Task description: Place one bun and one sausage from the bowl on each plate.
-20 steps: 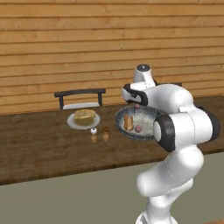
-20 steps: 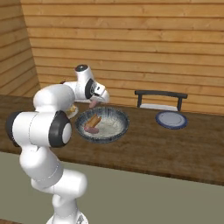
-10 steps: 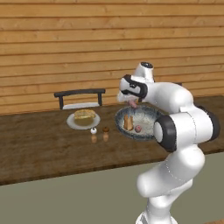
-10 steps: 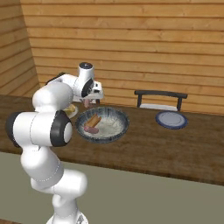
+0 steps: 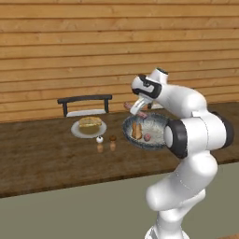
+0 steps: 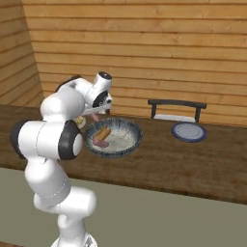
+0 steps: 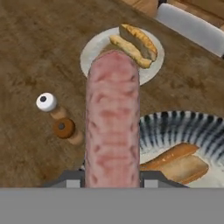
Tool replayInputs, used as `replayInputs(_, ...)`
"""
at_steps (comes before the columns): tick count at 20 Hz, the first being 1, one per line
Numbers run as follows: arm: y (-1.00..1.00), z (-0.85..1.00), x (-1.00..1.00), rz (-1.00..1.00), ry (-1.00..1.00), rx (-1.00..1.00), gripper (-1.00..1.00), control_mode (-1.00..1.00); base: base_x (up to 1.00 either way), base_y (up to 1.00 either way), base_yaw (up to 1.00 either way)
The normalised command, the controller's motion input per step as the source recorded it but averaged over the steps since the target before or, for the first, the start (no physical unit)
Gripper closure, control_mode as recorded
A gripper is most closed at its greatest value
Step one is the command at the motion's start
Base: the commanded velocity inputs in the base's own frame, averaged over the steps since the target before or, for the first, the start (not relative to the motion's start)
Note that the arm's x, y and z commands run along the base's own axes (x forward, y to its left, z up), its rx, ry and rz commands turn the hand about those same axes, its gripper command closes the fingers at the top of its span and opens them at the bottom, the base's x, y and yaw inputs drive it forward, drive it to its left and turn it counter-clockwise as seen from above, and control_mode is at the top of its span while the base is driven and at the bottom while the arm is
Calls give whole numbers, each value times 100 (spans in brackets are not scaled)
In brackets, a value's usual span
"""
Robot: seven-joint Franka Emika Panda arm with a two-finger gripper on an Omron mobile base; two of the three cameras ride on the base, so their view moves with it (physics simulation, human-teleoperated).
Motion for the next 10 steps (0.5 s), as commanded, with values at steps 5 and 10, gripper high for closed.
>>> replayInputs(5, 12, -2, 21, -5, 9, -3, 100, -100, 0, 0, 0)
replayInputs(10, 71, 0, 70, 22, 1, -20, 100, -100, 0, 0, 0)
